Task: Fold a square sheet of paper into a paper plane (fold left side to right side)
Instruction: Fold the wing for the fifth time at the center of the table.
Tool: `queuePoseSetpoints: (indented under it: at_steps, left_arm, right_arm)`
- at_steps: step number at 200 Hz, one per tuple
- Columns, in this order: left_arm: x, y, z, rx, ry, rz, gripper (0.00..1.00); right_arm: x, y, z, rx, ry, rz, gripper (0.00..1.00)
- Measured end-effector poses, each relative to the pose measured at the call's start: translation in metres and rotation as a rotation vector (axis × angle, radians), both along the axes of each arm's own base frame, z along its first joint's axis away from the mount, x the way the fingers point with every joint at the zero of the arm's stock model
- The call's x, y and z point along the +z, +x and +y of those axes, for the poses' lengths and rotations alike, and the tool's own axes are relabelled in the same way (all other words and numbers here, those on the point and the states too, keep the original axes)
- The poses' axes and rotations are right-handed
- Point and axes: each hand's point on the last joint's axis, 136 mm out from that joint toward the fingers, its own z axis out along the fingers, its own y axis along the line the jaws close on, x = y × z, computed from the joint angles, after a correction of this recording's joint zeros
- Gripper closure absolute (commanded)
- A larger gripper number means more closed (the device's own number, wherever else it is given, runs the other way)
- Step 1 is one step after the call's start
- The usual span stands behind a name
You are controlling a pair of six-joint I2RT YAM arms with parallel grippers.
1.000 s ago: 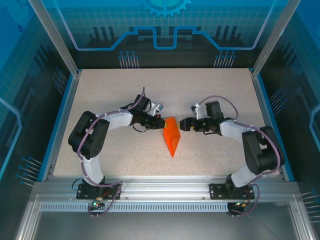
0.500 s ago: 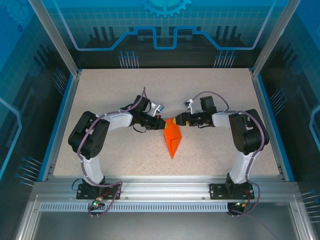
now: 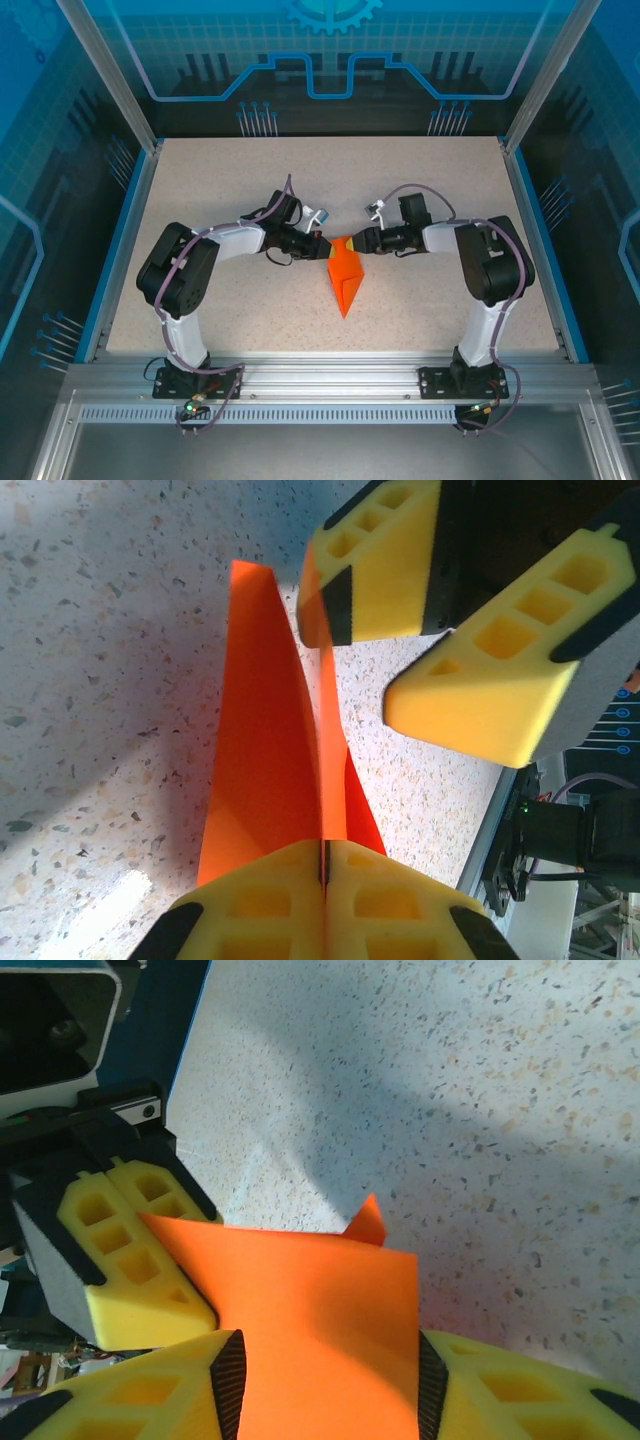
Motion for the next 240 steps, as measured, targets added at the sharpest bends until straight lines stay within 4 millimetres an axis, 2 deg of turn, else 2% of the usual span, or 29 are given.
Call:
queuePoseSetpoints:
  at_steps: [21,31,51,62,81,94,110,137,167,181,203,226,240]
  left_arm:
    - [0.0,0.0,0.0,-0.002,0.001,0.0,1.0]
    - [-0.001,-0.001,0.0,-0.002,0.002,0.001,0.99]
    - [-0.001,-0.001,0.001,-0.003,0.004,0.004,0.91]
    - [-0.001,-0.001,0.001,-0.007,0.006,0.0,0.83]
    - [-0.002,-0.002,0.002,-0.009,0.014,0.0,0.55]
    - [-0.002,0.0,0.003,-0.005,0.028,-0.003,0.44]
    - [-0.002,0.004,0.005,0.001,0.056,-0.028,0.38]
    - [0.007,0.011,0.015,0.04,0.123,-0.077,0.35]
    - [0.039,0.011,0.026,0.07,0.2,-0.206,0.35]
    - [0.054,0.001,0.023,0.055,0.244,-0.278,0.35]
    - [0.065,-0.03,0.004,-0.028,0.319,-0.37,0.35]
    - [0.057,-0.068,-0.018,-0.125,0.403,-0.409,0.33]
    - [0.05,-0.086,-0.024,-0.169,0.453,-0.42,0.32]
  right_arm:
    - [0.008,-0.002,-0.001,0.004,0.0,-0.02,0.6]
    - [0.011,-0.002,-0.001,0.006,0.001,-0.029,0.66]
    - [0.012,-0.004,-0.003,0.007,-0.003,-0.028,0.78]
    - [0.01,-0.005,-0.004,0.004,-0.012,-0.022,0.86]
    - [0.009,-0.008,-0.007,-0.004,-0.029,-0.003,1.0]
    - [0.01,-0.009,-0.009,-0.013,-0.045,0.005,1.0]
    - [0.012,-0.01,-0.011,-0.031,-0.062,0.017,1.0]
    - [0.015,-0.011,-0.016,-0.079,-0.102,0.058,1.0]
    - [0.01,-0.014,-0.019,-0.141,-0.147,0.143,1.0]
    - [0.007,-0.016,-0.019,-0.166,-0.169,0.193,1.0]
    - [0.013,-0.011,-0.015,-0.192,-0.19,0.238,1.0]
    - [0.02,0.003,-0.009,-0.21,-0.197,0.254,1.0]
    - [0.022,0.009,-0.008,-0.222,-0.201,0.265,1.0]
